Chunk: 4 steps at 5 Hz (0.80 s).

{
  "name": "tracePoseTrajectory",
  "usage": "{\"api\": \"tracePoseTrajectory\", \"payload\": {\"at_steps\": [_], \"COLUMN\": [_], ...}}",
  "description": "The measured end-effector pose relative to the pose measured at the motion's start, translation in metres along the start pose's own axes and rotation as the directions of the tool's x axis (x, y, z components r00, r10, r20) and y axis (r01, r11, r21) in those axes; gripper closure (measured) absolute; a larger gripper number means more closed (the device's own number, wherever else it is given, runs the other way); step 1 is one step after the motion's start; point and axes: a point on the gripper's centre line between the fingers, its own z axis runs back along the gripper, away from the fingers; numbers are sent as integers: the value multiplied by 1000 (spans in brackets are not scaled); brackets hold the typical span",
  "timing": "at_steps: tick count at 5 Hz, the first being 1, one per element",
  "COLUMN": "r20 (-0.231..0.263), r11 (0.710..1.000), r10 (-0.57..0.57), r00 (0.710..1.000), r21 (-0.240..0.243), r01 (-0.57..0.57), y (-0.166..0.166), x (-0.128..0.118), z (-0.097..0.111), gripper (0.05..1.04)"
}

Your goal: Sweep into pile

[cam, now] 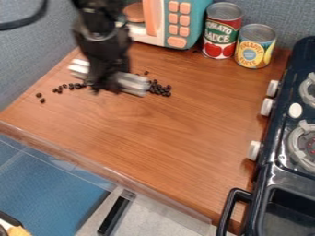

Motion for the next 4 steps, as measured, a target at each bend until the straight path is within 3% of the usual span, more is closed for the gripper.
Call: {"api": "tracePoseTrajectory", "payload": {"at_steps": [2, 4], "r20": [51, 80], "r11": [991, 985], "r10": [-49, -51], "r00": [997, 995], "r21": [128, 167], "r01": [42, 37], "y": [62, 78], "x": [46, 75], "z": [-17, -30], "gripper": [698, 698]}}
